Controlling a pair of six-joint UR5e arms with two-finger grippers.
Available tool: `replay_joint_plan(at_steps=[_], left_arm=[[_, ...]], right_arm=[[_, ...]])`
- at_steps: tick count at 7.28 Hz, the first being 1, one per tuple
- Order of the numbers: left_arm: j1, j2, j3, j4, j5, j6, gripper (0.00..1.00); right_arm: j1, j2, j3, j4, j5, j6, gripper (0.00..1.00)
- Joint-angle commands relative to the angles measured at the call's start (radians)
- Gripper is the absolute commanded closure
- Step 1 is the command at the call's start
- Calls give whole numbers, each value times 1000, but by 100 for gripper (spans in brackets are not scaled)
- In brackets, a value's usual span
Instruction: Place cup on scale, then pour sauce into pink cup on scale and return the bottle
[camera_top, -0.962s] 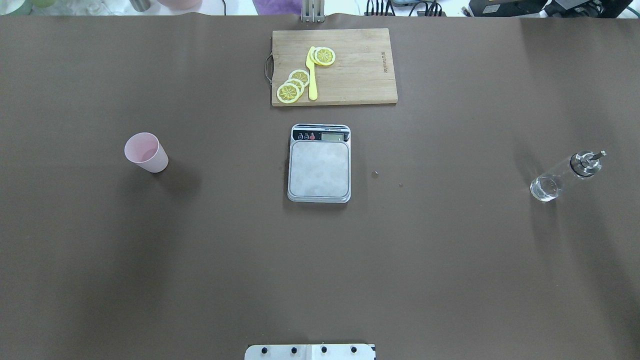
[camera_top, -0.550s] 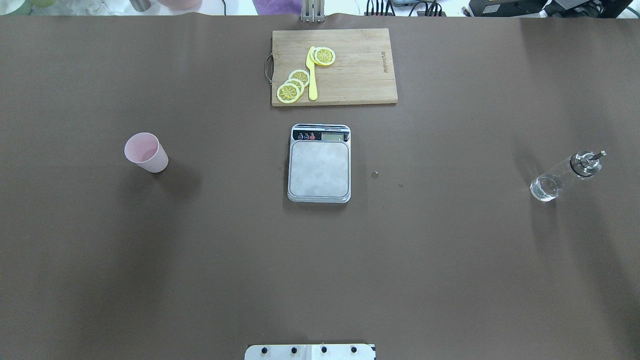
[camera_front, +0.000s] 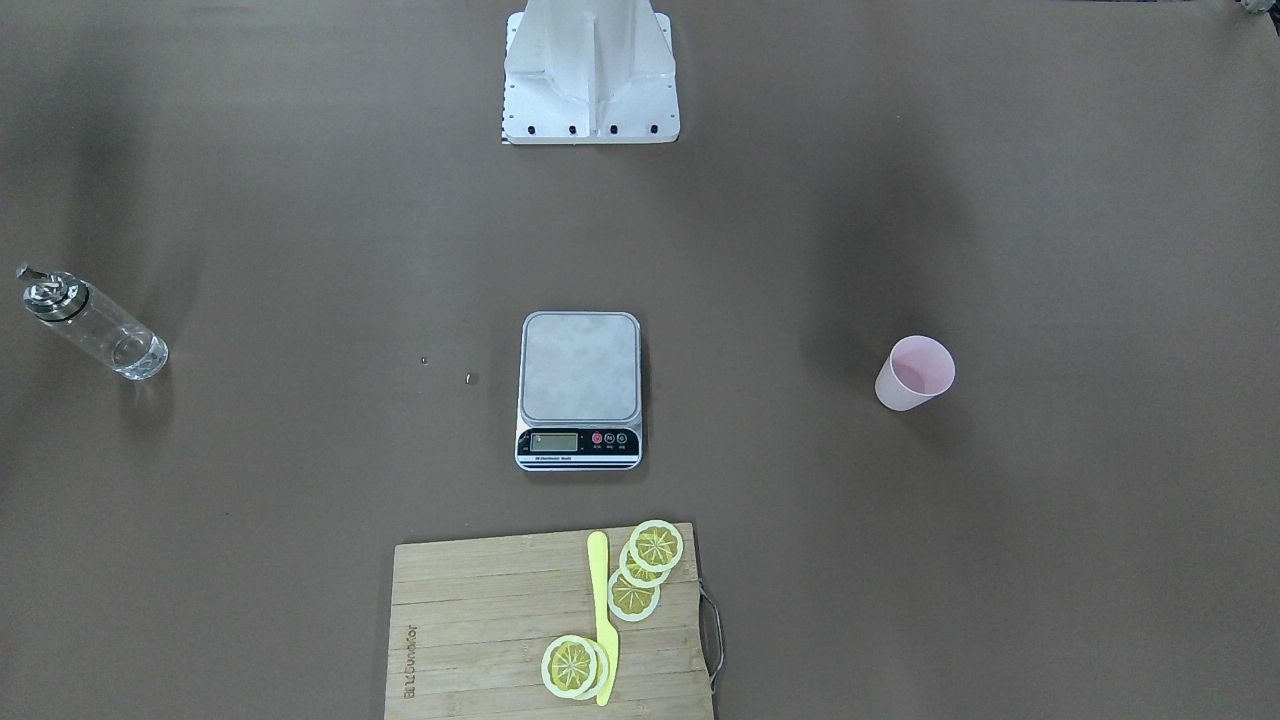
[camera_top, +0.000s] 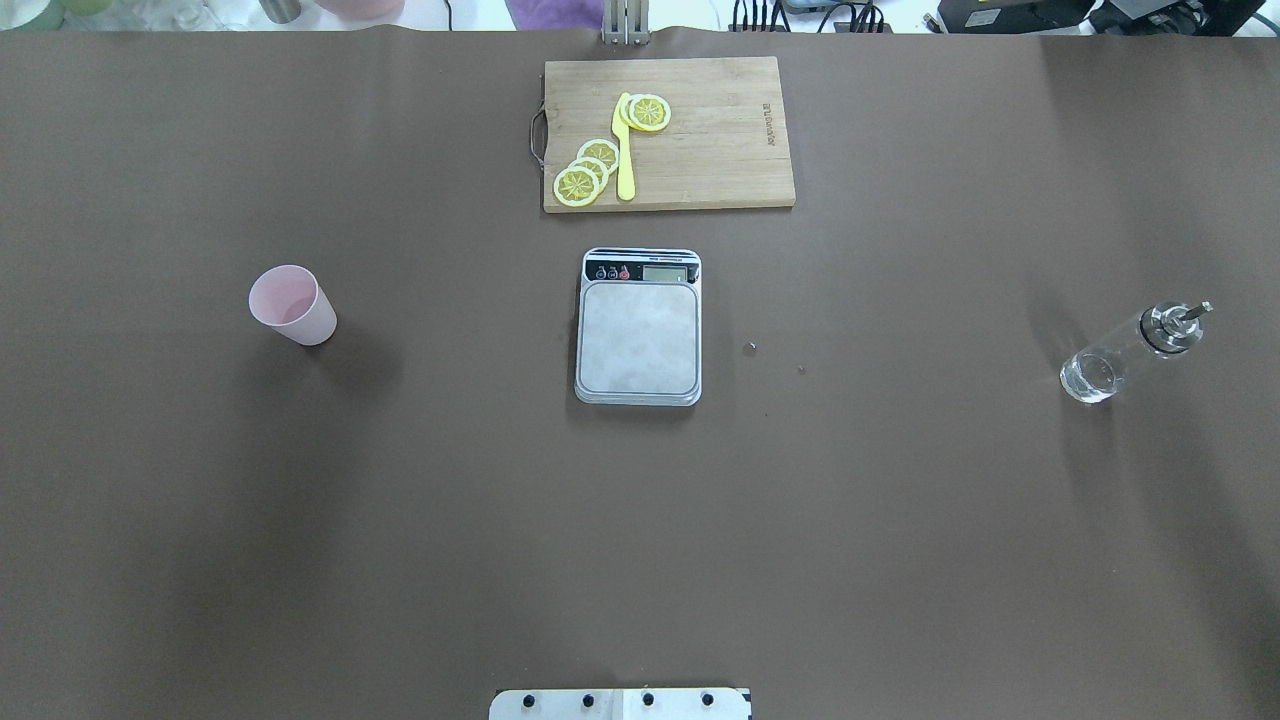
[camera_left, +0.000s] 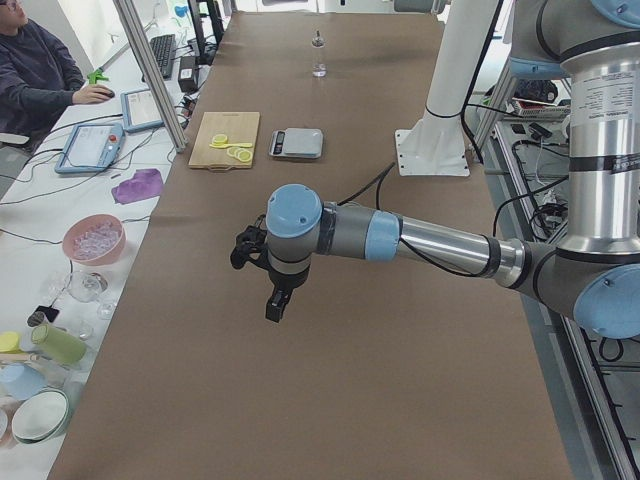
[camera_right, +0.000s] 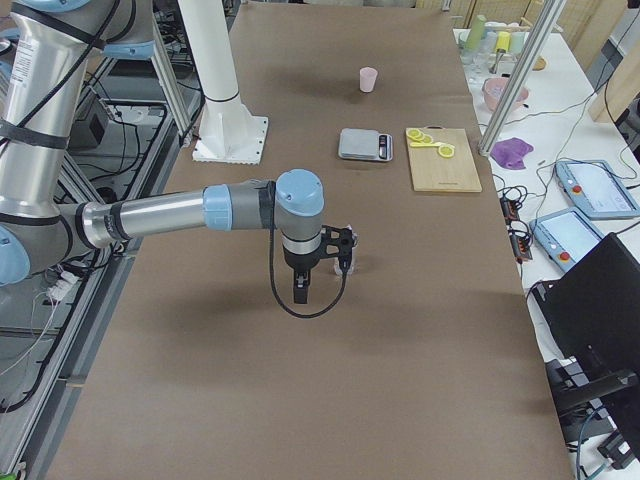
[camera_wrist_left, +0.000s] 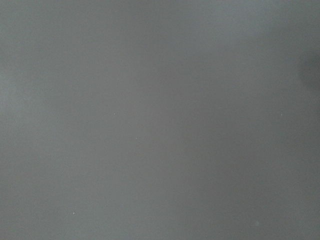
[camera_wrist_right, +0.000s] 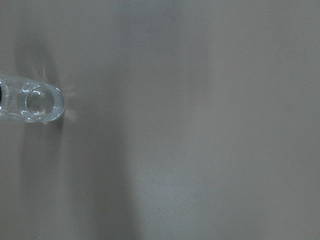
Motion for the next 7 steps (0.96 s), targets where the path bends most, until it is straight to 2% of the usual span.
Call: replay_joint_plan(at_steps=[1,2,3,4,7], left_arm=[[0,-15,9,-96,1,0,1],[0,-27,58,-226,1,-3,1],[2,-47,118,-244,-8,-40,1],[2,-47,106,-268,-13,-111,1],[17,-74,111,-300,-18,-120,1]], right_arm=[[0,16,1,34,15,6,0],[0,49,-5,35,17,6,0],[0,66,-6,35,20,6,0],[0,86,-8,35,21,4,0],[0,86,-28,51,21,6,0]])
